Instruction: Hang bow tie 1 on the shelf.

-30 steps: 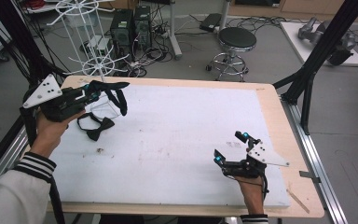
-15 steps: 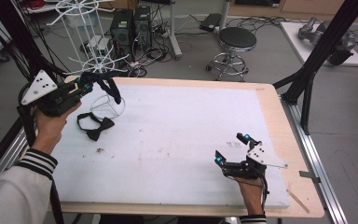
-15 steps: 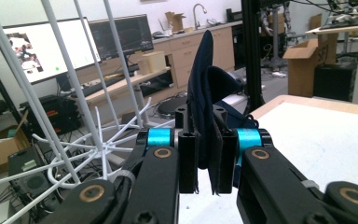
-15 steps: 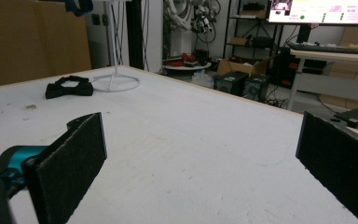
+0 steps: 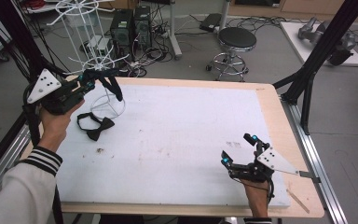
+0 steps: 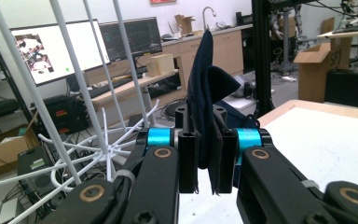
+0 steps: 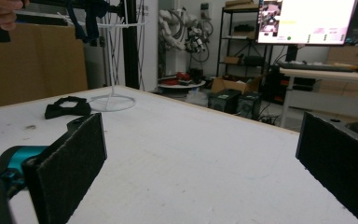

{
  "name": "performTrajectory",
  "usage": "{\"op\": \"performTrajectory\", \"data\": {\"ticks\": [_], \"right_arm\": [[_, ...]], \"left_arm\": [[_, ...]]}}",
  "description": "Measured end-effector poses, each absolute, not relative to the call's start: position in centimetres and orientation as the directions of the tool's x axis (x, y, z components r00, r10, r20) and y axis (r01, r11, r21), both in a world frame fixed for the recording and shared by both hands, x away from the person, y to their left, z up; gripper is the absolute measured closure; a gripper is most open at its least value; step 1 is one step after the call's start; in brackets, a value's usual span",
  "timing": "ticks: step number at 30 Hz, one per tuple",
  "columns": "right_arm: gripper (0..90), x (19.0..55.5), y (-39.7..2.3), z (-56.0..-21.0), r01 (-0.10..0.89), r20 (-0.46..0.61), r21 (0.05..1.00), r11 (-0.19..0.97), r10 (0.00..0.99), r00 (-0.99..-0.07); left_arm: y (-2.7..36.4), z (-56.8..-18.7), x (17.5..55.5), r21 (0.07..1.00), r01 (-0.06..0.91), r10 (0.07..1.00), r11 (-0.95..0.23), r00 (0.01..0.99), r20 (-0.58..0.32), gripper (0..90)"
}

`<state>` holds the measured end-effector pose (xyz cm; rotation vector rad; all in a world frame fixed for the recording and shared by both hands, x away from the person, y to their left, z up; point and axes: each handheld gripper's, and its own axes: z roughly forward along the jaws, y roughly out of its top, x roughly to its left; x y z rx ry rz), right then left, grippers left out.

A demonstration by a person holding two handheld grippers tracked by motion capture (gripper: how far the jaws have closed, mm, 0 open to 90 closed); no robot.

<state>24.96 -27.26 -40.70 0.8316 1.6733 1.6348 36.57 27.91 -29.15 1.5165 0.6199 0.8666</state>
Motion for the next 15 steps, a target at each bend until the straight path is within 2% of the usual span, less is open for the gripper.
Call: {"op": "performTrajectory", "data": {"ticks": [8, 15], "right_arm": [[0.8, 24.4, -27.7, -42.1, -0.033, 0.0, 0.999, -0.023, 0.831, -0.556], [0.8, 24.8, -27.3, -42.5, -0.051, -0.014, 0.999, -0.017, 0.835, -0.55]], "left_arm": [[28.3, -29.7, 36.5, 0.985, -0.097, 0.824, -0.145, 0.54, 0.174, 83.6], [28.3, -30.3, 36.3, 0.982, -0.098, 0.843, -0.162, 0.503, 0.189, 83.5]]}}
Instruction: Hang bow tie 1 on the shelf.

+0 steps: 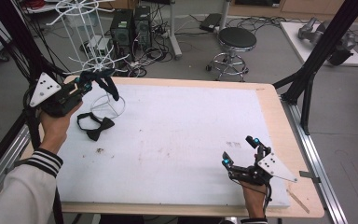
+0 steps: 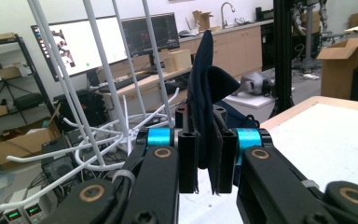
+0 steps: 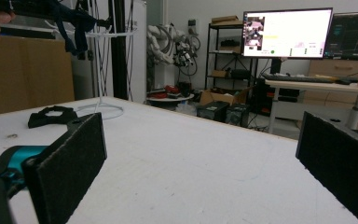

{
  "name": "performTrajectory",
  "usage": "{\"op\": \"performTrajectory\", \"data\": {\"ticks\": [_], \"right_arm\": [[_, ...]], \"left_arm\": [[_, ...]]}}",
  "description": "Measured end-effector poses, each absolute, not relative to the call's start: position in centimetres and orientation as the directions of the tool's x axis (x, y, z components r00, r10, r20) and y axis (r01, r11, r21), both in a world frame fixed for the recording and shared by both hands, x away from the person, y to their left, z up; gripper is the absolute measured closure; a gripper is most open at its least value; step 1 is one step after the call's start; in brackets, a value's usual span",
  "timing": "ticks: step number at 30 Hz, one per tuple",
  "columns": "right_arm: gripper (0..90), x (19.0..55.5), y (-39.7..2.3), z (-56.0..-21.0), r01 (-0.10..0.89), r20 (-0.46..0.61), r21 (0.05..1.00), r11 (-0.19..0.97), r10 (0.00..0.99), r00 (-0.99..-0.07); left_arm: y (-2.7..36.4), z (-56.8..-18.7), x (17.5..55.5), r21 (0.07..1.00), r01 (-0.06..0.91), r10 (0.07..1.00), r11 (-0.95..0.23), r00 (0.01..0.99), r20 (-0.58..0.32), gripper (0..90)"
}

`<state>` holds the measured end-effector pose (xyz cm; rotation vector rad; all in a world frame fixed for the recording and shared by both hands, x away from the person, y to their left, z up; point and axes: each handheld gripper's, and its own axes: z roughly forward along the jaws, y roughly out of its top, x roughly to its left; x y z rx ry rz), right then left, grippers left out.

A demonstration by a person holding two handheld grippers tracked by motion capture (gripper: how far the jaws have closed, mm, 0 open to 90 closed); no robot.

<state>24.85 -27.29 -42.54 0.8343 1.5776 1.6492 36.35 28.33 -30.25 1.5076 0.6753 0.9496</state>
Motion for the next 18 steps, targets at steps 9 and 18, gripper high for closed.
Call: {"op": "performTrajectory", "data": {"ticks": [9, 18], "right_arm": [[0.8, 25.6, -27.0, -43.2, -0.051, -0.013, 0.999, -0.018, 0.841, -0.542], [0.8, 25.8, -27.2, -43.8, -0.047, -0.005, 0.999, -0.024, 0.847, -0.532]], "left_arm": [[28.2, -30.8, 36.3, 0.981, -0.087, 0.856, -0.171, 0.481, 0.192, 83.5], [28.0, -31.3, 36.2, 0.98, -0.076, 0.859, -0.183, 0.472, 0.197, 83.1]]}}
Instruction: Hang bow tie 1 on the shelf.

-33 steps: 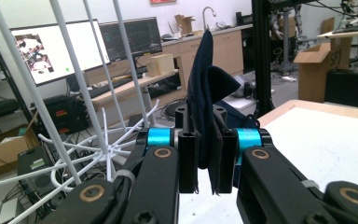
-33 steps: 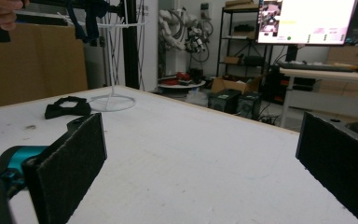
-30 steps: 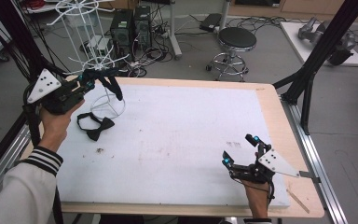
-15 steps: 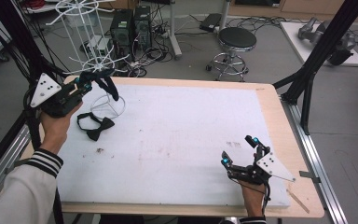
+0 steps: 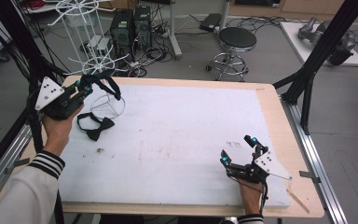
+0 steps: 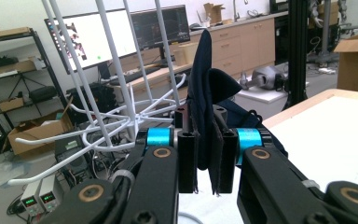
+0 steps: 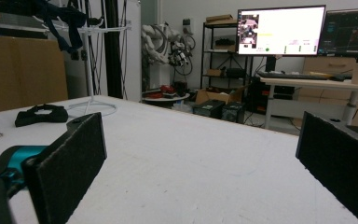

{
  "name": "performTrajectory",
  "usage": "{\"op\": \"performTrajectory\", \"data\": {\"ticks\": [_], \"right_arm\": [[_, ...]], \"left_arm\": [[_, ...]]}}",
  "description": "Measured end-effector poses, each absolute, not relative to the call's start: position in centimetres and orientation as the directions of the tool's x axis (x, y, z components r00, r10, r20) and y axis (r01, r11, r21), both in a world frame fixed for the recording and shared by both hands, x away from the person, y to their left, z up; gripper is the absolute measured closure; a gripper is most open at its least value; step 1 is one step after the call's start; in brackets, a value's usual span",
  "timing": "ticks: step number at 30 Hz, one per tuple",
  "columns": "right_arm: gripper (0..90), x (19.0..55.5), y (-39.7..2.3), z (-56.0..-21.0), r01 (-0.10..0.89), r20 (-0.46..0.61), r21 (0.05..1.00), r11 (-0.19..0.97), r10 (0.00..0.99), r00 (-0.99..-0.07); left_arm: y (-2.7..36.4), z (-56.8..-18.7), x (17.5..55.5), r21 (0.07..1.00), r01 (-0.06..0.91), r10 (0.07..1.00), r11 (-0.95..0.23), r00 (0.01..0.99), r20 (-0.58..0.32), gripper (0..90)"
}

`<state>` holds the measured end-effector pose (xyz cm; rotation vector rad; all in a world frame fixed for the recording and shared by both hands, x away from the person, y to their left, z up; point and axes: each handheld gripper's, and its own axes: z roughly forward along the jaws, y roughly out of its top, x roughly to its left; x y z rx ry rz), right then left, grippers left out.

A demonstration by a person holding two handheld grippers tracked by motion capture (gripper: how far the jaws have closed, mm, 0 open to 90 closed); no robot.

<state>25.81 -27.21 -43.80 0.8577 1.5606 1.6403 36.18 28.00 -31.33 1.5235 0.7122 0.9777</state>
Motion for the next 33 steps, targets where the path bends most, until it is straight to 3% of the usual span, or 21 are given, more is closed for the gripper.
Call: {"op": "performTrajectory", "data": {"ticks": [15, 27, 33], "right_arm": [[0.8, 26.0, -27.1, -44.3, -0.016, 0.008, 1.0, -0.019, 0.843, -0.537], [0.8, 26.2, -27.3, -44.7, -0.008, 0.002, 1.0, -0.008, 0.847, -0.531], [0.8, 26.2, -27.3, -45.0, 0.005, 0.012, 1.0, -0.011, 0.848, -0.53]], "left_arm": [[28.1, -31.5, 35.5, 0.977, -0.046, 0.859, -0.208, 0.47, 0.205, 76.4], [28.1, -31.5, 35.0, 0.987, 0.046, 0.86, -0.153, 0.498, 0.11, 40.0], [28.3, -31.5, 34.8, 0.987, 0.073, 0.861, -0.142, 0.501, 0.087, 36.0]]}}
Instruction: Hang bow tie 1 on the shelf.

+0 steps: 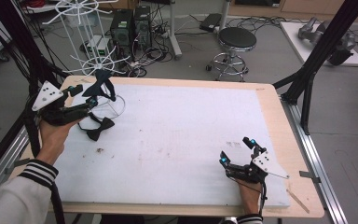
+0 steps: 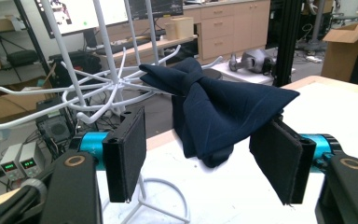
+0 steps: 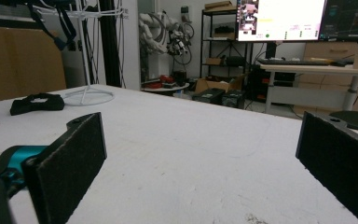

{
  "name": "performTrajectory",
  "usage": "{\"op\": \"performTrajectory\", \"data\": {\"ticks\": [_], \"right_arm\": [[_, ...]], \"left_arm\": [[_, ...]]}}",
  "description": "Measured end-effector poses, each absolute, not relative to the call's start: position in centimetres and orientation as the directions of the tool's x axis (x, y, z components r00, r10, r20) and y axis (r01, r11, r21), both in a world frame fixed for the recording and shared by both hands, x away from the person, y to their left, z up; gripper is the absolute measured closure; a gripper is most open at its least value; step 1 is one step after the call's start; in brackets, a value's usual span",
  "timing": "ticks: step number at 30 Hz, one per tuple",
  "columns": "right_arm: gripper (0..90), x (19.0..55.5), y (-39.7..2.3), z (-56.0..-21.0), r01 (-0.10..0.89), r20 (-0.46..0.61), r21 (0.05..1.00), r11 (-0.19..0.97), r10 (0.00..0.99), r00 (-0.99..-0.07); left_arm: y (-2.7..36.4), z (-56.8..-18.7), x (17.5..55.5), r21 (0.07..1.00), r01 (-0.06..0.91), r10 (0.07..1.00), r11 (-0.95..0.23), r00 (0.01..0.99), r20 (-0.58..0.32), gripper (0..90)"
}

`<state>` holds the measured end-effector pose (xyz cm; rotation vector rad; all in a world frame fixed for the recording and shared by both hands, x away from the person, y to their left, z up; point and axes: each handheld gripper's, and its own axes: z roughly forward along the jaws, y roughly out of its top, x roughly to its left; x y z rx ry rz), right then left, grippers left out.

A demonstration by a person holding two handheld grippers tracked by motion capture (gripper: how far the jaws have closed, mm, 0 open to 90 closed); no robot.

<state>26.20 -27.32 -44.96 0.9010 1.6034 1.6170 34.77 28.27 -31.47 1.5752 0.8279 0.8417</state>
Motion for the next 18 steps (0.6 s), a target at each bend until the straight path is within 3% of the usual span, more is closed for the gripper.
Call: {"op": "performTrajectory", "data": {"ticks": [7, 18], "right_arm": [[0.8, 26.3, -27.2, -45.1, 0.013, 0.011, 1.0, -0.005, 0.847, -0.531], [0.8, 26.4, -27.2, -45.2, 0.017, 0.017, 1.0, -0.01, 0.847, -0.531]], "left_arm": [[28.6, -31.7, 34.3, 0.987, 0.103, 0.853, -0.124, 0.518, 0.053, 25.3], [30.0, -32.5, 33.1, 0.985, 0.129, 0.843, -0.112, 0.537, 0.025, 19.4]]}}
